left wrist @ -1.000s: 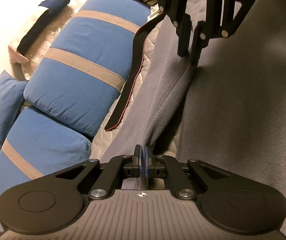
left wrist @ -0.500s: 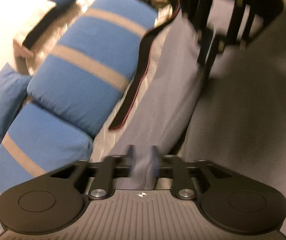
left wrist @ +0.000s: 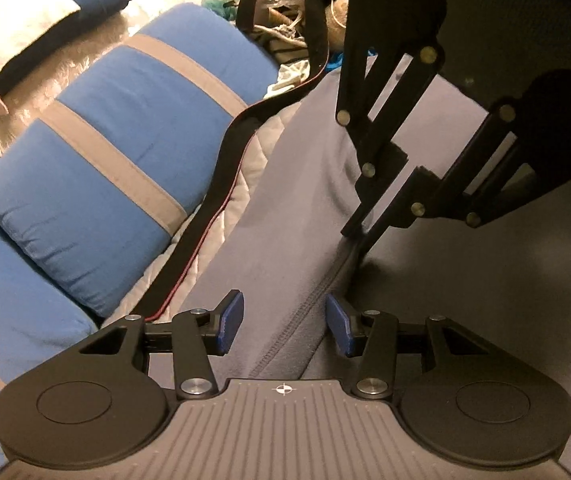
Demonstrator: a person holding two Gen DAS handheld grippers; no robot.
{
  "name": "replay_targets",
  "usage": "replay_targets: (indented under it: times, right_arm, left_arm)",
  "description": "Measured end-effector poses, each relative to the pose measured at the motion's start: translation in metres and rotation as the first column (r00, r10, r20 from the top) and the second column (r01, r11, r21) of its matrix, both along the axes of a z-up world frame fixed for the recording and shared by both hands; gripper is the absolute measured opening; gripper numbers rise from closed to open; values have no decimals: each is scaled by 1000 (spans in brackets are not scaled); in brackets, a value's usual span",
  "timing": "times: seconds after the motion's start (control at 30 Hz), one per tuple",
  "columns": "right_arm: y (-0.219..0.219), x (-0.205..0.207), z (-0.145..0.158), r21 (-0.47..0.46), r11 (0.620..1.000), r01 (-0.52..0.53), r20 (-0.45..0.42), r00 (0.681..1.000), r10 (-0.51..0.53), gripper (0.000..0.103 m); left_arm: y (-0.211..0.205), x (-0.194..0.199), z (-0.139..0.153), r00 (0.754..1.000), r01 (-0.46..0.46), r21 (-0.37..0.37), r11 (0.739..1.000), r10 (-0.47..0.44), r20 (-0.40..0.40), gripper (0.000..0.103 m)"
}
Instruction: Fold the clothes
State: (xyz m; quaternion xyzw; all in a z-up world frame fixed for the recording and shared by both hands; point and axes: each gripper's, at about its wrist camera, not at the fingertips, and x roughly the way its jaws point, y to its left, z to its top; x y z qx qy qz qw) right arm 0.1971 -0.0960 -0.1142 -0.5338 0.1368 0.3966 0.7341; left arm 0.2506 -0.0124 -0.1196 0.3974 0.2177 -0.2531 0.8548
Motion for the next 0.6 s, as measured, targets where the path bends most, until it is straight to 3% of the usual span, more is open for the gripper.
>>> replay_targets:
  times: [0.13,0.3,0.37,0.47,0.6]
  right_arm:
    - [0,0,-1,-10,1000,-10,16,1000,10,5]
    - [1,0,-2,-22,1000,-20,27,999,20,5]
    - [1,0,-3,-26,999,-23,31,999,24,1]
    - [-4,0,0,-19,1000,-16,-4,1000,16,2]
    - [-12,4,13,35,999,-7,-110,994,11,17]
  left_arm:
    - [1,5,-1,1000,-3,-17,1000,3,-22,27]
    - [-2,10,-2,999,3,-16,1000,-4,-43,21]
    - [-3,10,-3,999,5,-9,1000,-5,-39,14]
    - [-6,2,-3,1000,6,24,1000,-7,12,5]
    - [-15,-20,-7,992,16,136,991,-33,123,3]
